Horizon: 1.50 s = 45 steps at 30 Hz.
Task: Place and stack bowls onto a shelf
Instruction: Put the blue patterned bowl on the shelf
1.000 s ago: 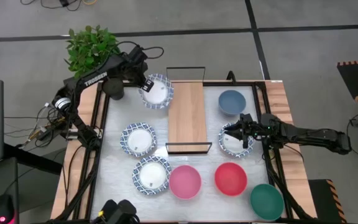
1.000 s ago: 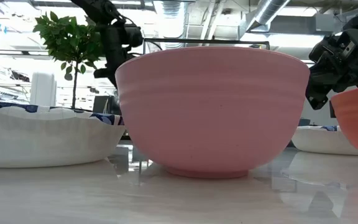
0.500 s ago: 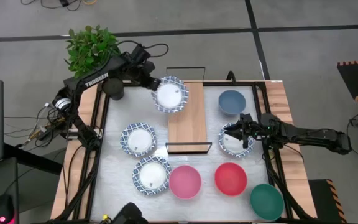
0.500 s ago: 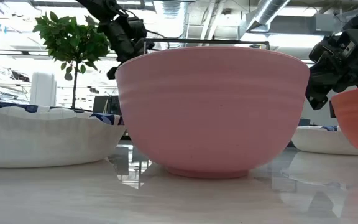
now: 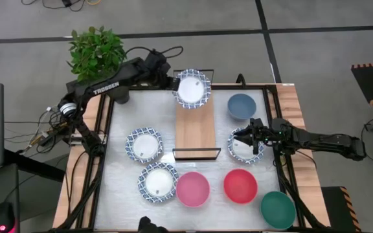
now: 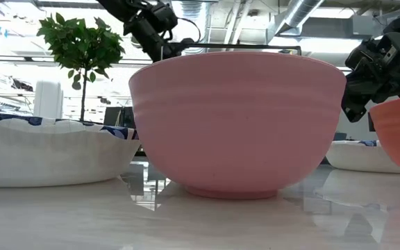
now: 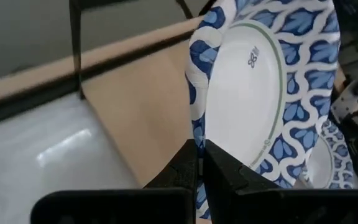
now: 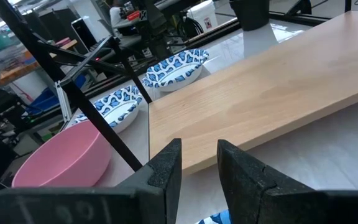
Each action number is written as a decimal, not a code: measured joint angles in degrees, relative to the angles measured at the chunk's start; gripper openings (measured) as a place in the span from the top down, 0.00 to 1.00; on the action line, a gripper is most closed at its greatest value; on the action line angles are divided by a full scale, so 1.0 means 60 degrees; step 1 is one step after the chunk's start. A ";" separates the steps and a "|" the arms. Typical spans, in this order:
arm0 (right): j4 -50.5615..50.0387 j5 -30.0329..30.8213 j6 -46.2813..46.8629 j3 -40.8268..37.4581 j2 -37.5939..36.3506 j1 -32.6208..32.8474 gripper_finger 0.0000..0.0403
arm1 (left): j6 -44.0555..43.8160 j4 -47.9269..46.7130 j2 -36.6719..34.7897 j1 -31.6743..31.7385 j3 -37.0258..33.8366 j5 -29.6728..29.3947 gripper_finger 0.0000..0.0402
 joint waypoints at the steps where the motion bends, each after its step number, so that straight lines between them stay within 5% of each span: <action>1: 0.0000 0.0000 0.0000 -0.0004 0.0004 0.0003 0.68 | -0.0127 0.0078 0.0082 -0.0086 0.0003 0.0022 1.00; 22: -0.0023 0.0004 -0.0001 -0.0002 0.0004 -0.0001 0.68 | -0.1081 0.1152 0.2252 0.0182 0.0004 0.0841 1.00; 45: -0.0036 0.0003 0.0011 -0.0004 0.0000 -0.0001 0.68 | -0.0121 0.1020 0.2252 0.0466 0.0007 0.1231 0.95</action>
